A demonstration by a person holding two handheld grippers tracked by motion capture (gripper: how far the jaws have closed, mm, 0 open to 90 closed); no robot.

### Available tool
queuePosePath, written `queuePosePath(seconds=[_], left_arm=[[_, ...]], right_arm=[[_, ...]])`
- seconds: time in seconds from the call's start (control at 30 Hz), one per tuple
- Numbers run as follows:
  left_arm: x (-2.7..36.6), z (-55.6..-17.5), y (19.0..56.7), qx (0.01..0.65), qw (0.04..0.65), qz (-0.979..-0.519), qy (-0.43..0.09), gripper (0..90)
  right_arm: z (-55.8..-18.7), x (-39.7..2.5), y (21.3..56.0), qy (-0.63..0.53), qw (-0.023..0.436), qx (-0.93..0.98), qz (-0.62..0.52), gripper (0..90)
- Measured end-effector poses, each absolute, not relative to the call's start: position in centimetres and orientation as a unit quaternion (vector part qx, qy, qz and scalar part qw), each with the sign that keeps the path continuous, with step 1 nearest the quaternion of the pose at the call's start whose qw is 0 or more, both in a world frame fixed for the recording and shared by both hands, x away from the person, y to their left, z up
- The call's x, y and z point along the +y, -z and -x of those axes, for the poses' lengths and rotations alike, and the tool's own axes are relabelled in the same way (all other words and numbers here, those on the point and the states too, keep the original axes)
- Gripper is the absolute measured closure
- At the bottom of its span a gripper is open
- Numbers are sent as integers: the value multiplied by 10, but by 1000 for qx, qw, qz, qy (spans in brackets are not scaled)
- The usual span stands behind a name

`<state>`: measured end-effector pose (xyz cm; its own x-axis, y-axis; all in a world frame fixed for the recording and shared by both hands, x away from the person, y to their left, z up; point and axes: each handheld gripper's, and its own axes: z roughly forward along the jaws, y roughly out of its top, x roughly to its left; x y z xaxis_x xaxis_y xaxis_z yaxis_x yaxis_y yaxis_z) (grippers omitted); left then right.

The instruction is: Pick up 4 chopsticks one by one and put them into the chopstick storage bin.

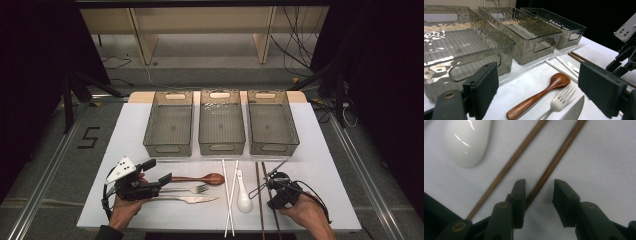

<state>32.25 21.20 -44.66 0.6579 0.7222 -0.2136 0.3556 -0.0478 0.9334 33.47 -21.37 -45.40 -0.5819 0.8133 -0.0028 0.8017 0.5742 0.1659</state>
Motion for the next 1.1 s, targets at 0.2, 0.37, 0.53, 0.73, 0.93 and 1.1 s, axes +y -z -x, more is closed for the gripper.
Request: queuePosePath(seconds=[0.2, 0.37, 0.53, 0.73, 0.93, 1.1], left_arm=[[212, -323, 447, 382, 575, -705, -159, 167], [212, -323, 447, 382, 576, -705, -160, 167], [212, -323, 447, 383, 577, -703, -160, 167], [212, -323, 447, 383, 577, -704, -161, 167], [213, -323, 447, 384, 577, -703, -162, 167], [213, -323, 446, 385, 577, -702, -163, 166]], right_arm=[[-339, -219, 453, -66, 34, 888, -454, 798], [-342, -224, 453, -69, 24, 883, -463, 849], [-344, -225, 453, -69, 25, 882, -465, 855], [-342, -226, 448, -80, 30, 884, -459, 858], [-339, -226, 432, -109, 48, 885, -450, 858], [-339, -221, 419, -143, 57, 889, -432, 858]])
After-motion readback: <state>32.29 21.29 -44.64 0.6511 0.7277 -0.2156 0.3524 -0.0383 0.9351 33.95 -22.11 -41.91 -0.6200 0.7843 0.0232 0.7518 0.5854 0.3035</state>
